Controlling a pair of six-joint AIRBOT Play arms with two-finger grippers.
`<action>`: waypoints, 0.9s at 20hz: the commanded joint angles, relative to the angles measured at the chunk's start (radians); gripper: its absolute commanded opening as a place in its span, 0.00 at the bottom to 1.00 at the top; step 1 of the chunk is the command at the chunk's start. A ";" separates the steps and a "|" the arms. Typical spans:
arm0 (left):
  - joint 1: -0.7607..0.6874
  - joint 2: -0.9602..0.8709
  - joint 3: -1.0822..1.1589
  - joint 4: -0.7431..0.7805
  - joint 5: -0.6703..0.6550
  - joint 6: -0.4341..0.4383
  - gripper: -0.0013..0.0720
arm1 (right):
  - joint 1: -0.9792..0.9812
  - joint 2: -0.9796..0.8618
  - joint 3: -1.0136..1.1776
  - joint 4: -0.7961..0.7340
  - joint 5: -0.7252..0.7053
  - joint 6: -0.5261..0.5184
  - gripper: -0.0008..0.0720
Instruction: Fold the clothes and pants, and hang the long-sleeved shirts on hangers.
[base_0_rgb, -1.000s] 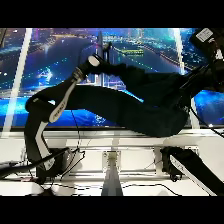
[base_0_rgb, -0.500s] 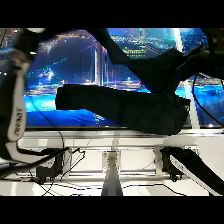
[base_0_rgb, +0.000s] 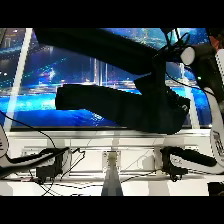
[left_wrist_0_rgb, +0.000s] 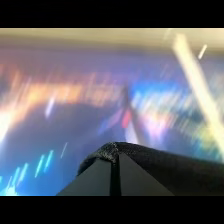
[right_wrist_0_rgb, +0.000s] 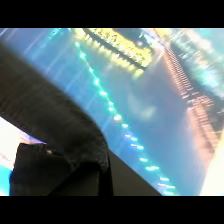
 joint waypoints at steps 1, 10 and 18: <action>0.035 -0.069 0.000 0.236 -0.262 -0.098 0.05 | -0.039 -0.121 -0.001 0.036 -0.165 0.132 0.20; 0.035 -0.248 0.000 0.236 -0.308 -0.078 0.05 | -0.281 -0.120 0.063 -0.035 -0.014 0.135 0.49; 0.028 -0.234 0.000 0.235 -0.309 -0.053 0.05 | -0.571 -0.121 0.063 0.149 0.233 0.029 0.50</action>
